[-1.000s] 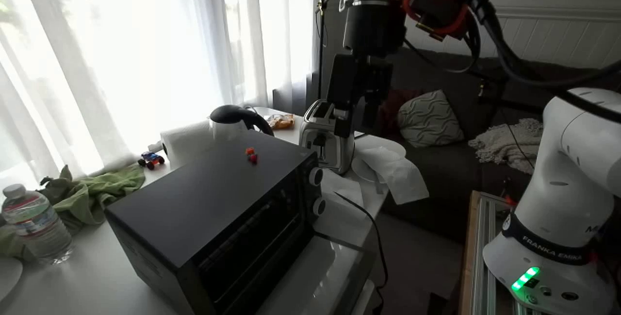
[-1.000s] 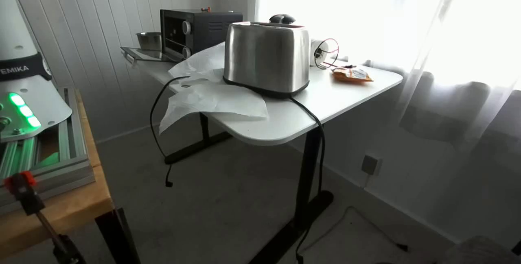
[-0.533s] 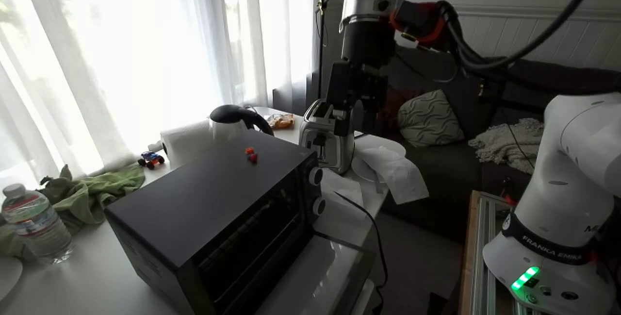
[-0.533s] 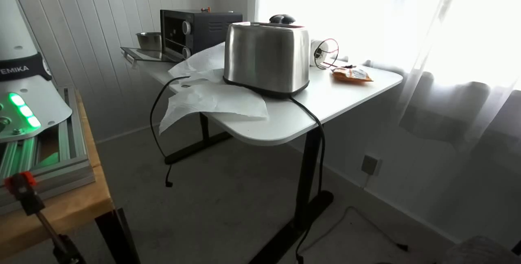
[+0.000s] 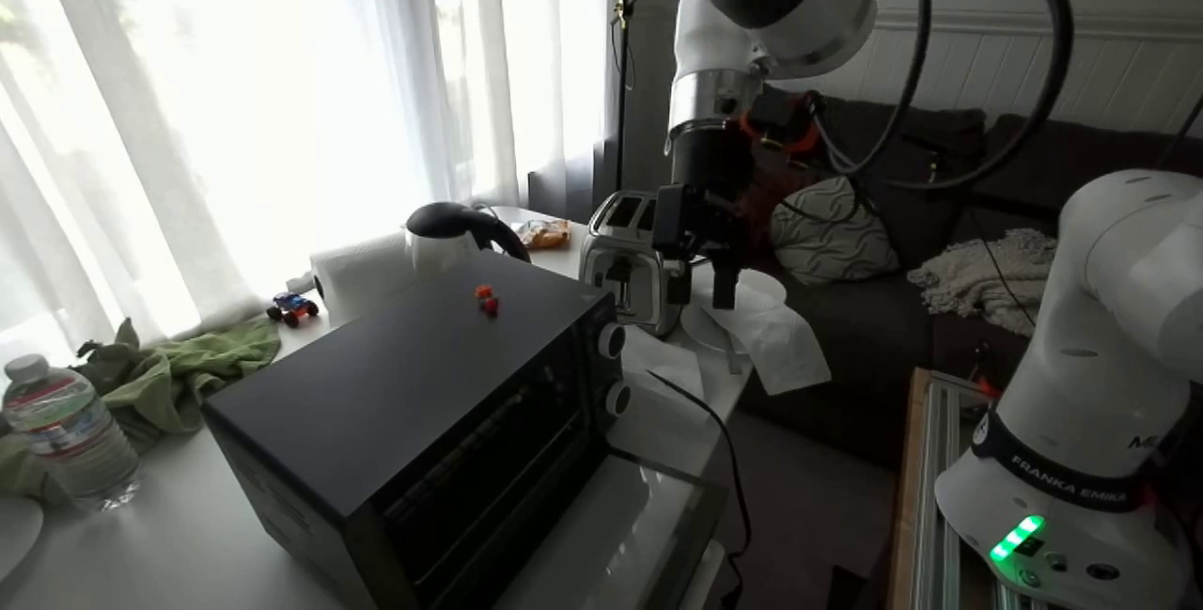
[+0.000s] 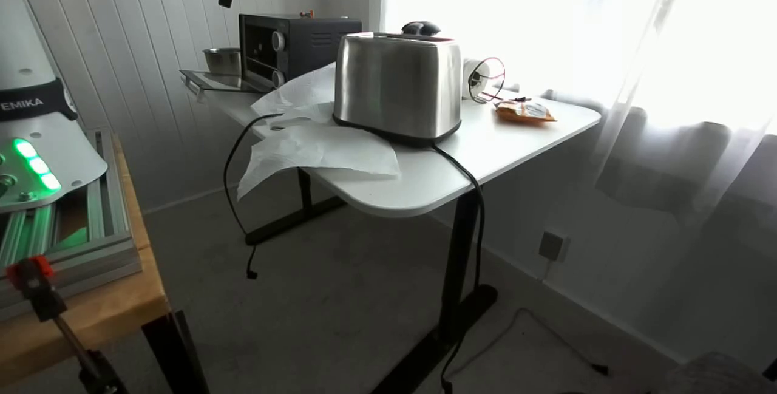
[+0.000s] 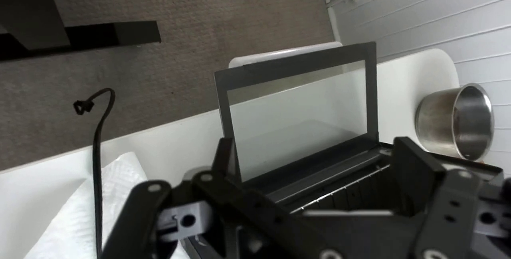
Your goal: Close the toaster oven door
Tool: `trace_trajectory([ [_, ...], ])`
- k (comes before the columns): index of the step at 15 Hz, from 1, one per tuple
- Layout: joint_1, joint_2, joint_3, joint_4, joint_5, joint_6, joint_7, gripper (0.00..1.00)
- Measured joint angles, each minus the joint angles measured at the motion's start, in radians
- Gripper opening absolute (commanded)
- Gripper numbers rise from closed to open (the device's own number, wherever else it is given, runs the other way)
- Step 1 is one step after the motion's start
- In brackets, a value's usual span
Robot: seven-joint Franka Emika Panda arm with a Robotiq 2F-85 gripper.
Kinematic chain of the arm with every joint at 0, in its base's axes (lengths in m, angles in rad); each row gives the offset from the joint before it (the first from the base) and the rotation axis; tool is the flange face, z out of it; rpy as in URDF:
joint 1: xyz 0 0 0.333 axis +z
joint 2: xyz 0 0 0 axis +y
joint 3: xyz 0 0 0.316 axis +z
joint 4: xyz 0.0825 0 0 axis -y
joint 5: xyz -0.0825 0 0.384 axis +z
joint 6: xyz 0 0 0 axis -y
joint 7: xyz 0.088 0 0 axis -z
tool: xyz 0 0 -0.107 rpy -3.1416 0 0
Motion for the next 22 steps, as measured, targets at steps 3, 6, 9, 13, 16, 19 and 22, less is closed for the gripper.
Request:
trace_trajectory([
  [3,-0.020,0.047,-0.015,-0.035,0.033,0.003,-0.079,1.00],
  [6,-0.037,0.105,-0.027,-0.061,0.078,0.009,-0.166,1.00],
  [9,-0.050,0.174,-0.035,-0.071,0.118,0.009,-0.257,1.00],
  [13,-0.064,0.264,-0.035,-0.065,0.147,0.009,-0.351,1.00],
  [16,-0.068,0.311,-0.033,-0.049,0.150,0.009,-0.381,1.00],
  [19,-0.070,0.314,-0.029,-0.048,0.150,0.009,-0.381,1.00],
  [22,-0.070,0.314,-0.028,-0.048,0.150,0.009,-0.381,1.00],
])
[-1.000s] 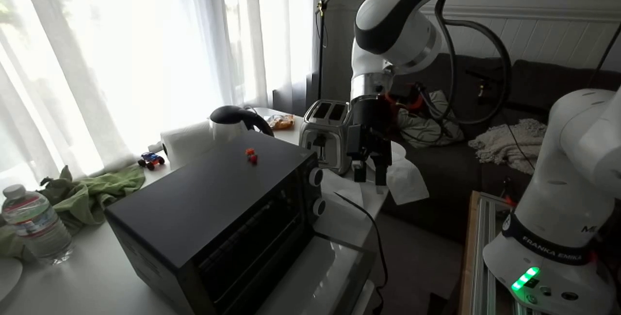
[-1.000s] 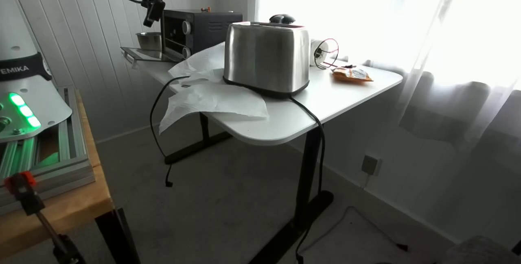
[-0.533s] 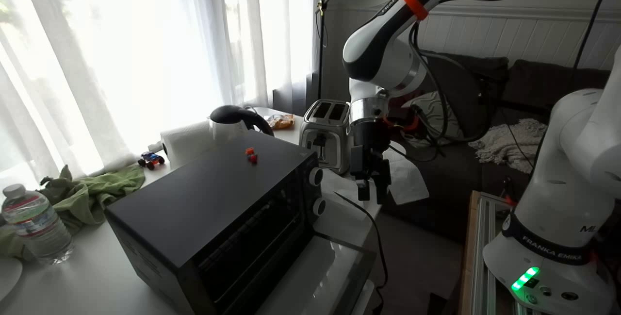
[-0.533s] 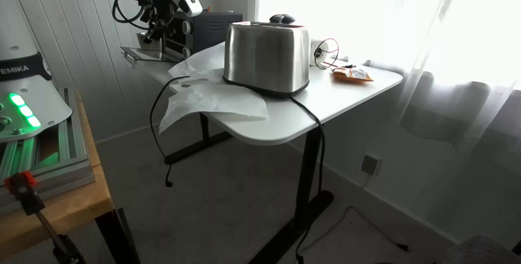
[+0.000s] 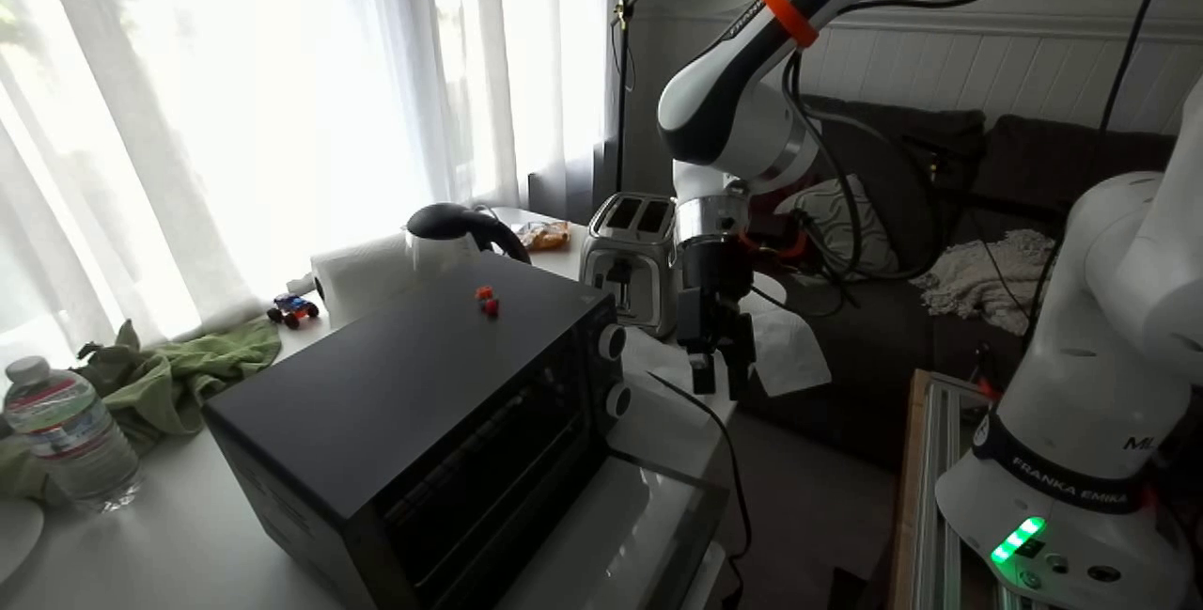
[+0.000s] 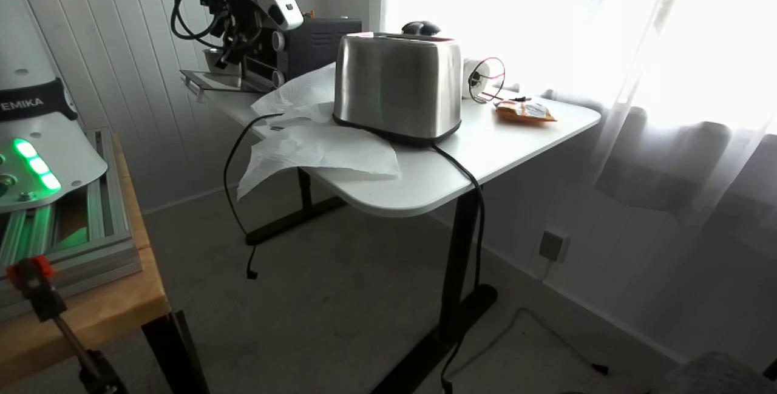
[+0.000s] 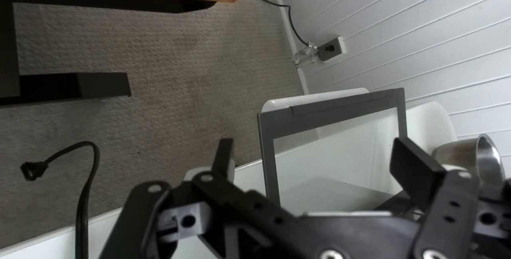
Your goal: Close the toaster oven door
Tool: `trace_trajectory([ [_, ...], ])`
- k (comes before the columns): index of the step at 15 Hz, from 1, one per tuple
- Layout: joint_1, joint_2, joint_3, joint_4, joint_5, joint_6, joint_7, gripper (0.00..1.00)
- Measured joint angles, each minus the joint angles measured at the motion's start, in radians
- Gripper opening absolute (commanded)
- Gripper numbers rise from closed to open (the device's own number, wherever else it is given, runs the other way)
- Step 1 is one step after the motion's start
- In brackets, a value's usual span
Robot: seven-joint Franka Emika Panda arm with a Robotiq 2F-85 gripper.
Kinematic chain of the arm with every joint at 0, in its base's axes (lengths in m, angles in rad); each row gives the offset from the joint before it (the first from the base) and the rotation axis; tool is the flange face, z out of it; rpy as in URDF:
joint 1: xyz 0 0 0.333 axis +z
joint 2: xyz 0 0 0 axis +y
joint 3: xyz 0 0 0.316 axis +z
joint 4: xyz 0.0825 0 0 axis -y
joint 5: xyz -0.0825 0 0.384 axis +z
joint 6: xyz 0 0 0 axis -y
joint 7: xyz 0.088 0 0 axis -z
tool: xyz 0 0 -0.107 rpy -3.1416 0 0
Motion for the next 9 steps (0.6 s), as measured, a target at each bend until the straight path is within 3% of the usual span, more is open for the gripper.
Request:
trace_trajectory([
  [4,-0.001,0.009,0.002,0.003,0.000,0.000,-0.018,1.00],
  [9,-0.002,0.114,0.011,0.045,0.000,0.002,-0.097,1.00],
])
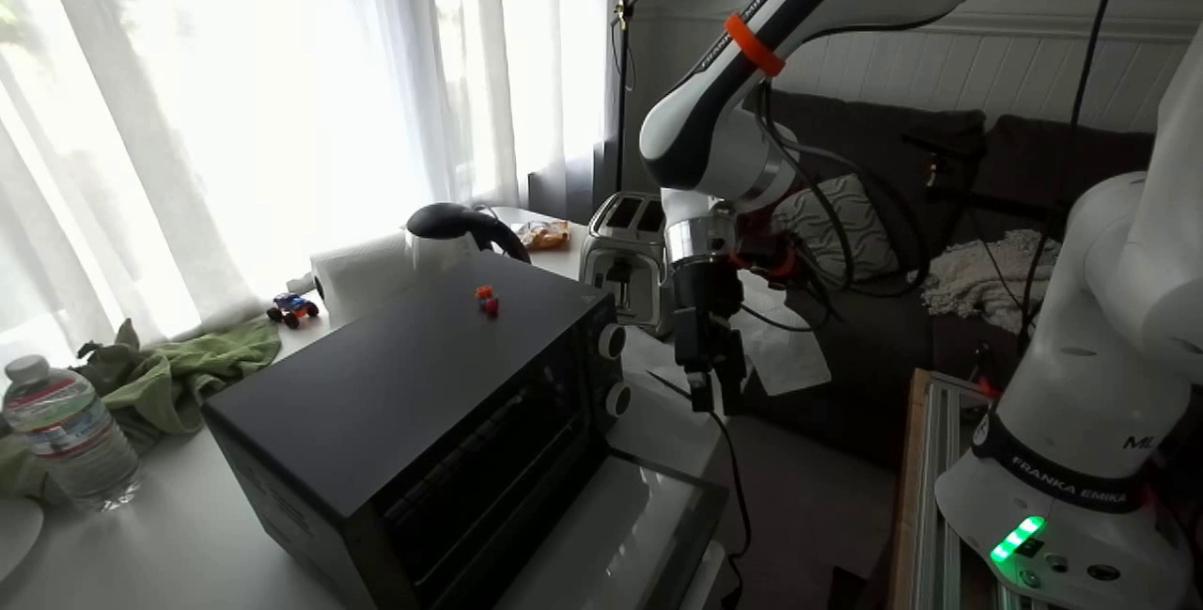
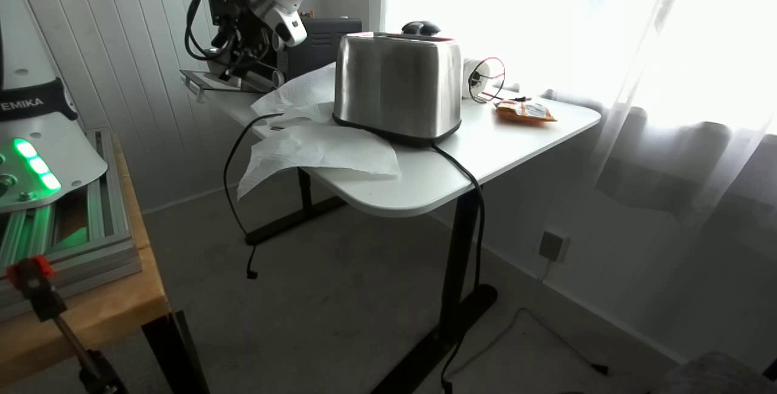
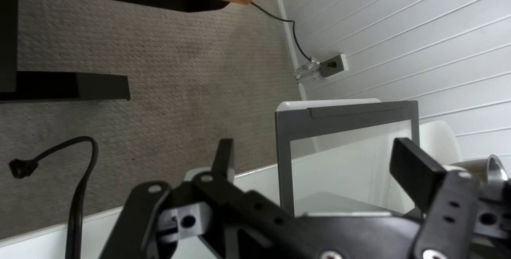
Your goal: Close the toaster oven door
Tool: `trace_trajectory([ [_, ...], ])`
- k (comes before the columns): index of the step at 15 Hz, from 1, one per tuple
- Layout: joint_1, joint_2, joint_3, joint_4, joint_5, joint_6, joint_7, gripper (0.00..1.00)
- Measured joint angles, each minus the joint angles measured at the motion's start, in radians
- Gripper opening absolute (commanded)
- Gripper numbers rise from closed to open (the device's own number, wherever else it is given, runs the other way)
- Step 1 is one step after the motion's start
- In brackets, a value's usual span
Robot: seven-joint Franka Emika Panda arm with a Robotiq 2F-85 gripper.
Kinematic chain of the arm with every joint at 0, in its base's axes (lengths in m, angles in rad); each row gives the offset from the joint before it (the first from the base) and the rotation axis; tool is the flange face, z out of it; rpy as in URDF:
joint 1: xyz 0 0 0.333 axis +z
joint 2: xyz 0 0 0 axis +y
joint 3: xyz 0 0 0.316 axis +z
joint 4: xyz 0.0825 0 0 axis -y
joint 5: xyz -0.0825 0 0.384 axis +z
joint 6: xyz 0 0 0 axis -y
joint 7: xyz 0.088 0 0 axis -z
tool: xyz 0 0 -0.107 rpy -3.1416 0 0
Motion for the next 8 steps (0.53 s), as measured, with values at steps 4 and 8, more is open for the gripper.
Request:
trace_trajectory([
  [4,0.000,0.107,0.040,0.057,0.001,-0.001,-0.040,1.00],
  [8,0.000,0.210,0.089,0.110,0.001,-0.003,-0.125,1.00],
])
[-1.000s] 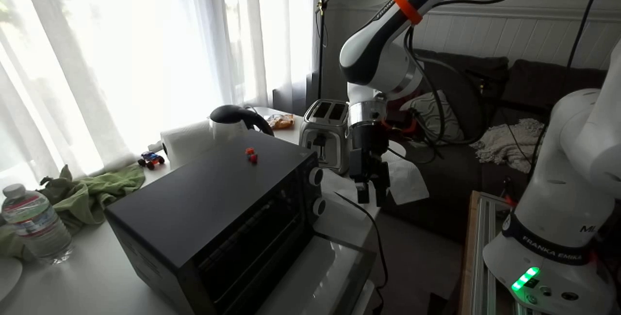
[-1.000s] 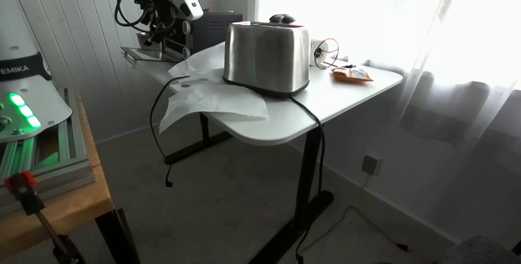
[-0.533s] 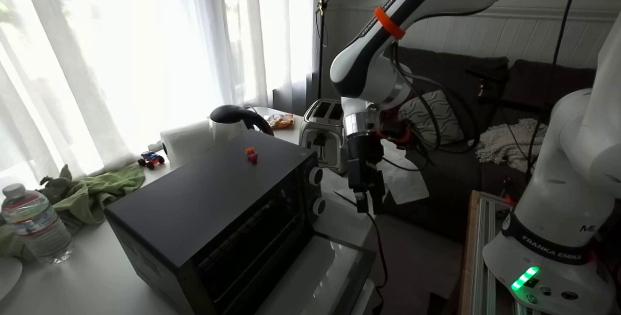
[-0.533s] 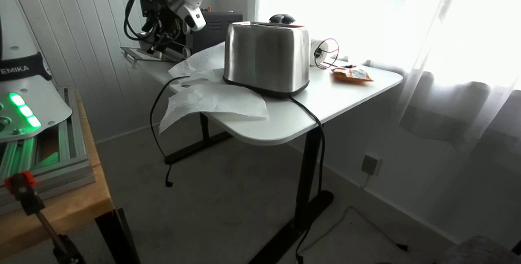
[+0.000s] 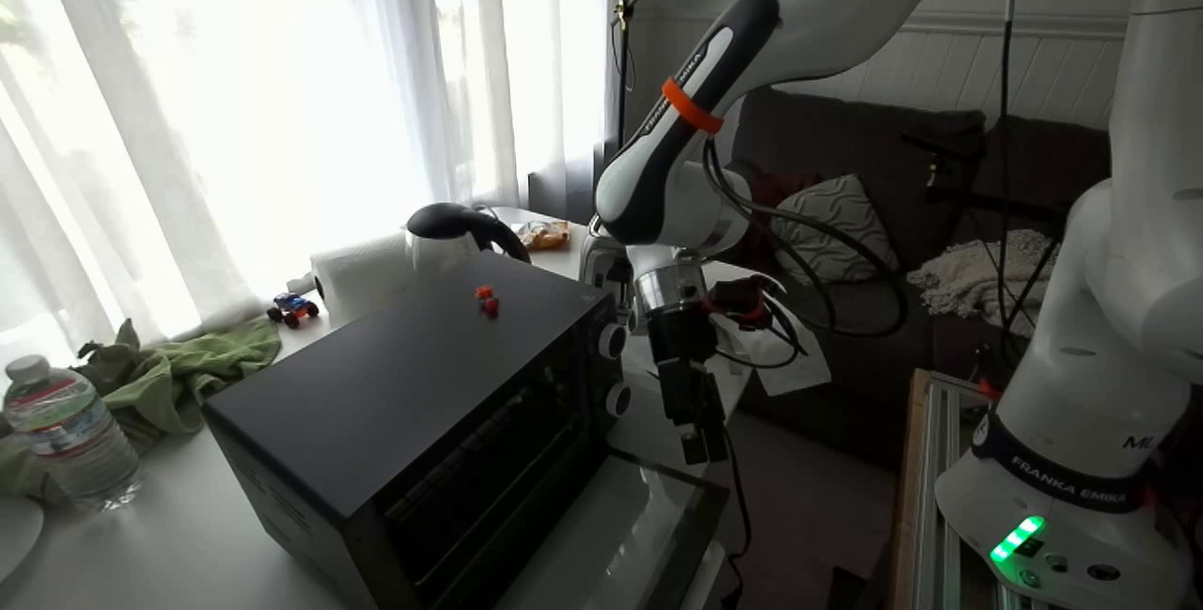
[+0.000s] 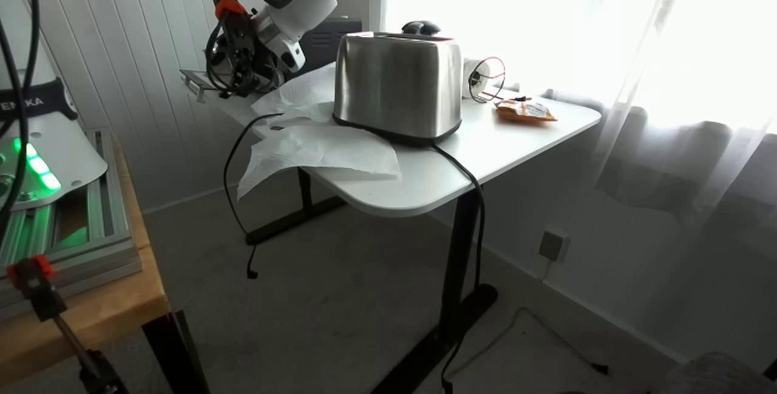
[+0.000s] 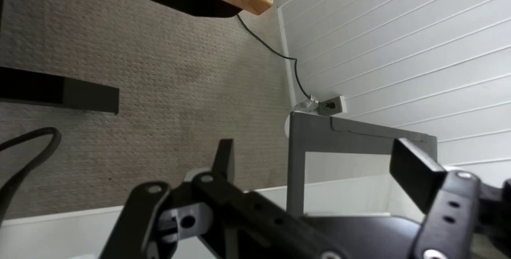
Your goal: Close the toaster oven door
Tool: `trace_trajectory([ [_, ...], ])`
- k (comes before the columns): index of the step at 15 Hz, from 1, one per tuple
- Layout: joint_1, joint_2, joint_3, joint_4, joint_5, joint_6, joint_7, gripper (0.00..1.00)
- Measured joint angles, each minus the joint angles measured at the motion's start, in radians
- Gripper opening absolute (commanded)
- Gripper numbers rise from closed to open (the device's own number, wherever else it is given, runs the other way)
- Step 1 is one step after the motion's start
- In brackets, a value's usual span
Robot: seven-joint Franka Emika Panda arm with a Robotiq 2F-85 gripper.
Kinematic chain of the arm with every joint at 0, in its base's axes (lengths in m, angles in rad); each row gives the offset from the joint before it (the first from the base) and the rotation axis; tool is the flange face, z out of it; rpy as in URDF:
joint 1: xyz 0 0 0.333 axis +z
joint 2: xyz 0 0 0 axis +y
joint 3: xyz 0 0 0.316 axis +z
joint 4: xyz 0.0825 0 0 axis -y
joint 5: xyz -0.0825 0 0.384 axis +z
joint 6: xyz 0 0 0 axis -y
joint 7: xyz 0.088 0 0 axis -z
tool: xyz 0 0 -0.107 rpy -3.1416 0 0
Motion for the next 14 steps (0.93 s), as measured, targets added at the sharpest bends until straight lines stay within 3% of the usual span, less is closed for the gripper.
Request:
trace_trajectory([
  [7,-0.032,0.130,0.054,0.043,0.077,-0.018,-0.206,1.00],
  [14,-0.104,0.179,0.058,0.042,0.251,-0.176,-0.425,1.00],
])
